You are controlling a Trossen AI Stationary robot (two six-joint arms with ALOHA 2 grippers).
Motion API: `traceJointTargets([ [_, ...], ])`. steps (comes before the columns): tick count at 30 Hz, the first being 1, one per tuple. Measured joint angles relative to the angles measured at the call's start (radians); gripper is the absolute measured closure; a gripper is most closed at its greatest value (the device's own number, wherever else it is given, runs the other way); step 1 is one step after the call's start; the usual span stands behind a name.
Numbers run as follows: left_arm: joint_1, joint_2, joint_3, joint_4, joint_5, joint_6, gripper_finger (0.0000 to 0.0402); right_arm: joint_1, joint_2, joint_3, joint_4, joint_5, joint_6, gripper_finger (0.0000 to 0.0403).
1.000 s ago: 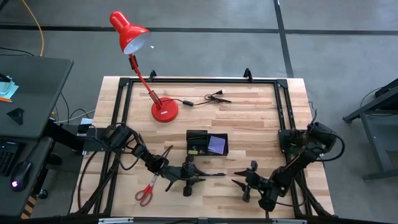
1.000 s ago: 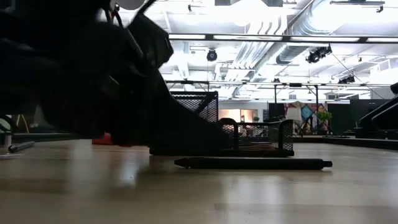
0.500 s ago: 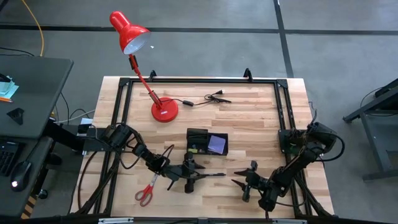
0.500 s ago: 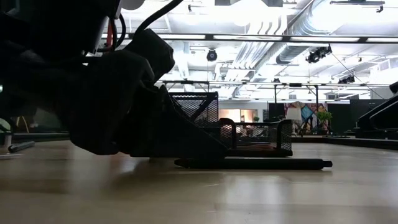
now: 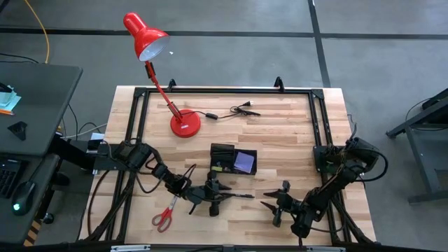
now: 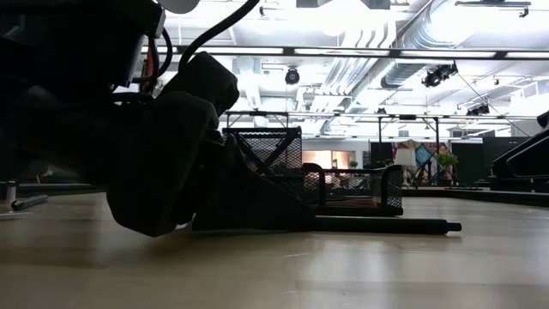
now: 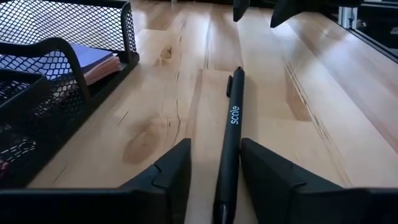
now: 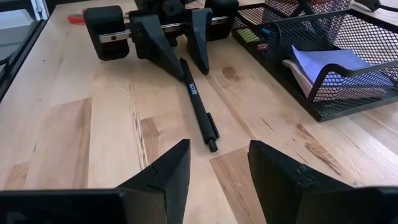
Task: Pick and place office supplies into organizer
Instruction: Put the black pen into the black desk organizer
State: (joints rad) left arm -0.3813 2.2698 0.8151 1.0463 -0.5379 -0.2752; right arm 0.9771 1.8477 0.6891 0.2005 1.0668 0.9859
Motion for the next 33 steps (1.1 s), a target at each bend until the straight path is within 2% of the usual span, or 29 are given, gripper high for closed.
traceJointTargets([
  [4,0.0,0.001,-0.001,0.011,0.019,0.008,0.0304,0.0,0.0,0.0,0.0,0.001,0.0,0.0249],
  [11,-0.006,0.003,-0.002,0.012,0.037,0.016,0.0384,0.0,0.0,0.0,0.0,0.001,-0.002,0.0249],
  [14,-0.006,0.004,-0.002,0.016,0.041,0.017,0.0384,-0.001,0.0,0.0,0.0,0.002,0.0,0.0249],
  [20,-0.007,0.006,-0.004,0.055,0.043,0.028,0.0352,-0.002,0.0,0.0,0.0,0.051,0.009,0.0249],
  [25,-0.007,0.007,-0.004,0.084,0.043,0.026,0.0381,-0.002,0.0,0.0,0.0,0.056,0.12,0.0249],
  [29,-0.007,0.009,-0.004,0.106,0.048,0.02,0.0386,-0.002,0.006,0.0,0.002,-0.015,0.198,0.0249],
  [33,-0.007,0.009,-0.004,0.112,0.051,0.015,0.0361,-0.011,0.055,0.0,0.0,-0.11,0.286,0.0248],
])
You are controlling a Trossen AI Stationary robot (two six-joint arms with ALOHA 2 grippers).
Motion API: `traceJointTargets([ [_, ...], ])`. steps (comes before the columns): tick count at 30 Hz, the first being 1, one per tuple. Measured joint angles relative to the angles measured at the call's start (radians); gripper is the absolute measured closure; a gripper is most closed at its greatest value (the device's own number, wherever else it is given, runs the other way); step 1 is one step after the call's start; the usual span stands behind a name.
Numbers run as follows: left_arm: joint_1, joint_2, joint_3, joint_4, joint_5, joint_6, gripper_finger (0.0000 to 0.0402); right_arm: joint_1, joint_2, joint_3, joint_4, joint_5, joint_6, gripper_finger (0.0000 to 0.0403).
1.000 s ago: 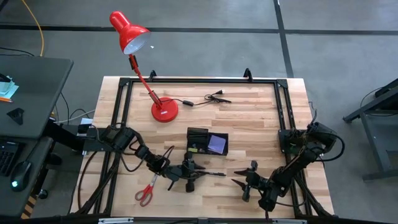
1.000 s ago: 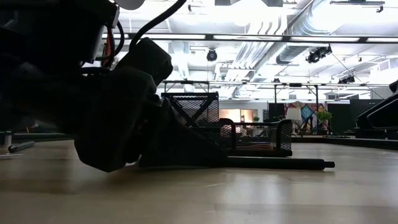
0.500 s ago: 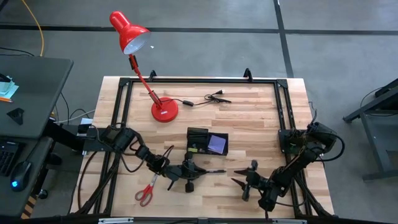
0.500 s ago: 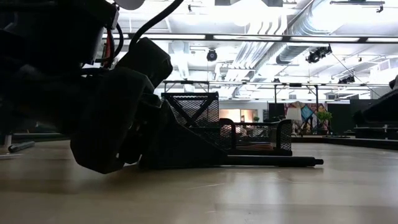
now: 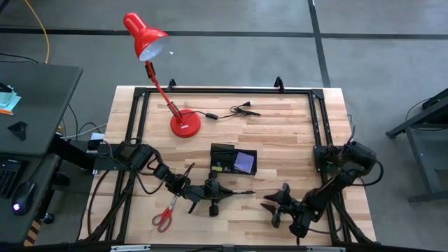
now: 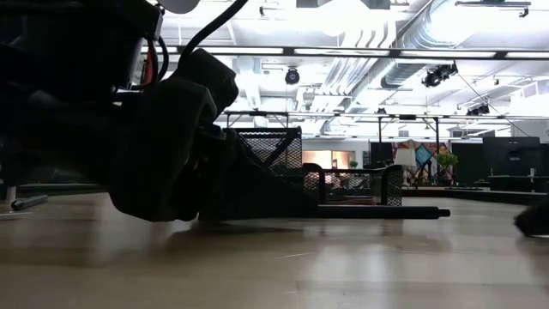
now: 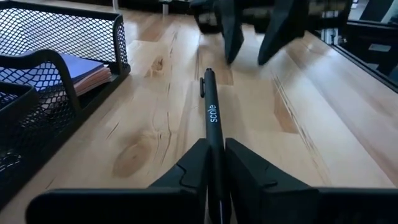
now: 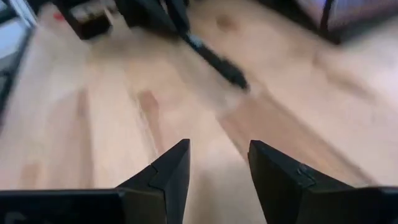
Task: Pick and place office supplies into organizer
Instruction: Put the black pen into the black desk organizer
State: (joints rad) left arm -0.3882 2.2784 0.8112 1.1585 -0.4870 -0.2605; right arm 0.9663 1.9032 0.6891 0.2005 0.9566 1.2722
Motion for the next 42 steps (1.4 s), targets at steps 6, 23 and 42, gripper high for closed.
traceJointTargets([
  [6,0.0,0.001,0.0,0.018,0.004,-0.006,0.037,-0.056,0.105,0.004,0.04,0.071,-0.009,0.0245],
  [23,0.0,0.0,0.001,0.022,0.045,-0.007,0.0385,-0.07,0.091,-0.001,0.121,-0.01,-0.158,0.0244],
  [42,0.001,-0.001,0.002,0.023,0.053,-0.017,0.0369,-0.137,0.088,0.002,0.199,-0.14,-0.541,0.0258],
])
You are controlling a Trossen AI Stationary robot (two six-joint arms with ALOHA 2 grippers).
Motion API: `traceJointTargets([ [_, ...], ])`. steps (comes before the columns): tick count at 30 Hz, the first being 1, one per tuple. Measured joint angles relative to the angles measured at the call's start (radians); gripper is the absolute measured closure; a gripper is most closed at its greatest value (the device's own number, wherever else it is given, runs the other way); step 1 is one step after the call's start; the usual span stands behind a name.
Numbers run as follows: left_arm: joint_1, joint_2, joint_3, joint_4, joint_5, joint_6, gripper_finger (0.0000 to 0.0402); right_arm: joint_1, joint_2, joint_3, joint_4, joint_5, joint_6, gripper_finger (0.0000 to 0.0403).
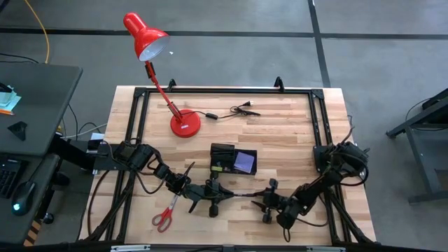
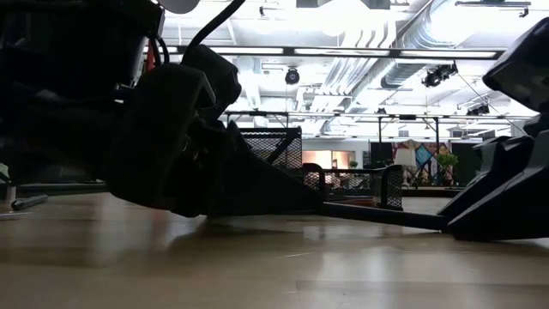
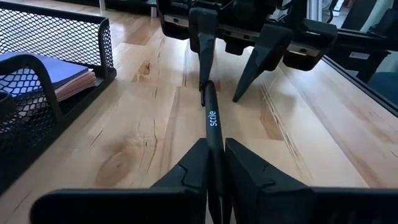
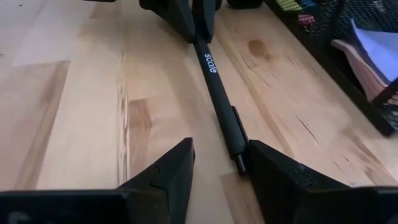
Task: Pick and place office supplies into organizer
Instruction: Put the black pen into the black desk organizer
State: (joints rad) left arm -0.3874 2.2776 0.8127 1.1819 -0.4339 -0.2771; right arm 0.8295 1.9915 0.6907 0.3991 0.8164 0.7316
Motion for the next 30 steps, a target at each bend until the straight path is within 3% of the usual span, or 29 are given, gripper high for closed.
traceJointTargets([
  [3,0.0,0.0,0.0,0.0,0.0,-0.004,0.0356,-0.012,0.0,0.0,-0.001,-0.007,-0.004,0.027],
  [6,-0.001,-0.001,-0.001,0.0,0.002,-0.006,0.0368,-0.016,-0.001,0.0,-0.001,-0.016,-0.015,0.0292],
  [13,-0.002,-0.001,-0.001,0.001,0.016,-0.004,0.0383,-0.016,-0.002,0.001,-0.002,-0.025,-0.033,0.0385],
  [21,-0.036,-0.004,-0.001,0.095,0.022,-0.003,0.0281,-0.017,-0.019,0.001,0.024,-0.05,-0.076,0.0393],
  [25,-0.052,-0.053,-0.005,0.101,0.03,0.015,0.0249,-0.015,-0.059,0.002,0.02,-0.081,-0.123,0.0393],
  [30,-0.08,-0.141,-0.032,0.1,0.168,0.042,0.0234,-0.013,-0.134,-0.001,0.011,-0.094,-0.194,0.0398],
])
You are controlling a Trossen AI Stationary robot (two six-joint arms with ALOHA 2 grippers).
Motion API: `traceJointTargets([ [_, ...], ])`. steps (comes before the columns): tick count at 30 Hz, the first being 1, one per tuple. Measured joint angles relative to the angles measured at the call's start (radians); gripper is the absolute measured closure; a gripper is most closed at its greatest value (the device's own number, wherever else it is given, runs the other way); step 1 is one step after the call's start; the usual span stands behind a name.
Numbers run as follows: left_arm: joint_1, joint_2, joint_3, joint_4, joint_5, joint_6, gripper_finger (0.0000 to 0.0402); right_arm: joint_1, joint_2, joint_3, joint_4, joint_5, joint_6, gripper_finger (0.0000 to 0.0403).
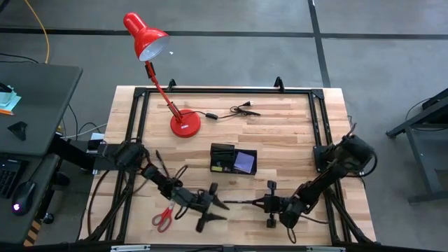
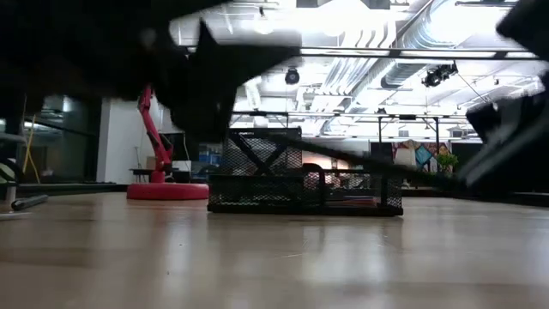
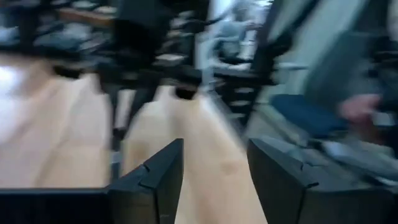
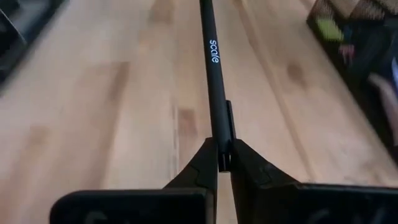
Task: Pick and place office supplies into organizer
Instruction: Put the black pen into the black desk organizer
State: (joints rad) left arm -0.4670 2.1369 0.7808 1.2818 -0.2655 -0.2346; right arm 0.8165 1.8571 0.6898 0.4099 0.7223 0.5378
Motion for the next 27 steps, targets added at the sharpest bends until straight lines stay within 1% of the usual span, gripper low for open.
traceJointTargets([
  [2,-0.014,-0.047,-0.022,0.002,0.059,0.023,0.0233,-0.004,-0.032,0.001,-0.012,0.004,-0.021,0.0398],
  [5,-0.046,-0.119,-0.064,0.0,0.092,0.05,0.0232,-0.012,-0.08,0.008,-0.082,0.019,-0.044,0.0398],
  [8,-0.078,-0.192,-0.123,-0.002,0.097,0.07,0.0232,-0.028,-0.124,0.069,-0.253,0.039,-0.049,0.04],
  [13,-0.098,-0.29,-0.232,0.004,0.049,0.081,0.0232,-0.08,-0.148,0.278,-0.661,0.052,-0.078,0.0399],
  [17,-0.096,-0.361,-0.311,0.003,0.048,0.062,0.0234,-0.125,-0.147,0.456,-0.956,0.056,-0.097,0.04],
  [19,-0.096,-0.395,-0.352,0.005,0.044,0.066,0.0233,-0.148,-0.147,0.527,-1.064,0.058,-0.116,0.0399],
  [21,-0.093,-0.429,-0.397,0.001,0.014,0.062,0.0233,-0.174,-0.147,0.596,-1.17,0.059,-0.12,0.0398],
  [24,-0.089,-0.469,-0.444,0.005,-0.009,0.02,0.0235,-0.224,-0.147,0.675,-1.294,0.046,-0.121,0.04],
  [27,-0.089,-0.494,-0.477,0.005,-0.051,0.018,0.0235,-0.28,-0.147,0.743,-1.387,0.015,-0.141,0.0399],
])
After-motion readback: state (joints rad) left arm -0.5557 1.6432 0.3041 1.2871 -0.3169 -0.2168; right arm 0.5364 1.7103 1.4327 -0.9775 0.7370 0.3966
